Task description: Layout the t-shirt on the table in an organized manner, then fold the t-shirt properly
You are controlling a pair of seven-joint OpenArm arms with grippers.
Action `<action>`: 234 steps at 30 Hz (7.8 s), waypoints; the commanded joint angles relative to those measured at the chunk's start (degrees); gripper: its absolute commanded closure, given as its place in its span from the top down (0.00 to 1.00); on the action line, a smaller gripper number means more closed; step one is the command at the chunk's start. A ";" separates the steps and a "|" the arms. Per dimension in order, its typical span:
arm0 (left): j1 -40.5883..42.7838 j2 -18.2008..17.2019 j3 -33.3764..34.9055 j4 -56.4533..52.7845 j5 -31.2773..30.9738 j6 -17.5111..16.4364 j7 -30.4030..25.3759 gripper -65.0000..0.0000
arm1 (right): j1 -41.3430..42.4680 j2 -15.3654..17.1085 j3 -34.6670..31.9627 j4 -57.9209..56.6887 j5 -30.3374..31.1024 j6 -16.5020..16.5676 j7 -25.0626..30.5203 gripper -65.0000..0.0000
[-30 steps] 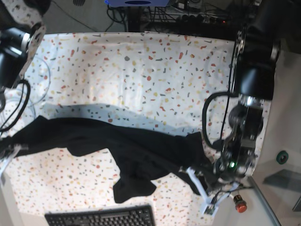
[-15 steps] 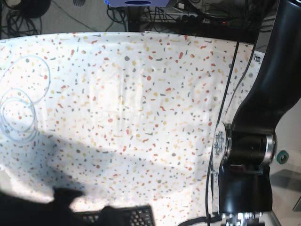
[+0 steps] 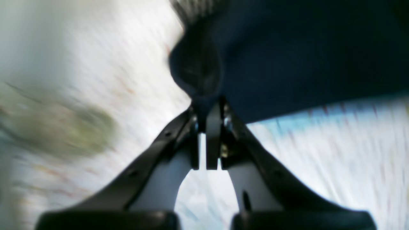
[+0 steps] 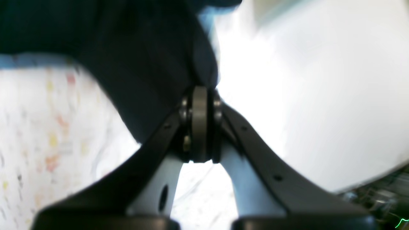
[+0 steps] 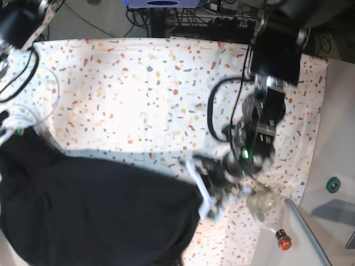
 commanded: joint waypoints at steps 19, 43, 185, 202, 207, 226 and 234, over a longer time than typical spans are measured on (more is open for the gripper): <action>16.55 -10.44 -3.54 -8.48 -0.30 0.53 -18.28 0.00 | -14.25 -9.03 3.87 6.45 0.48 -0.23 3.31 0.00; 21.39 -10.44 -8.82 -1.28 0.14 0.45 -10.90 0.00 | -15.92 -8.42 4.48 -1.46 0.48 3.46 -5.22 0.00; 19.89 1.42 -33.78 -23.87 -25.36 -18.19 -17.40 0.42 | 1.66 3.36 22.07 -34.52 22.29 8.95 -4.69 0.00; 34.22 -0.25 -33.70 1.54 -25.27 -8.96 -17.40 0.00 | -4.75 -1.82 22.15 -8.14 22.29 8.95 -19.28 0.00; 35.45 -0.16 -33.08 4.35 -25.27 -7.82 -17.40 0.00 | -4.23 -1.74 21.98 -6.21 22.29 8.95 -22.18 0.00; 10.75 1.25 -30.62 -12.09 -24.92 -7.73 -5.62 0.00 | 15.38 3.80 3.78 -22.47 21.14 -5.69 -12.95 0.00; 2.49 1.34 -30.62 -20.44 -24.92 -7.73 -5.80 0.00 | 21.88 8.20 0.70 -36.89 21.14 -10.17 -3.19 0.00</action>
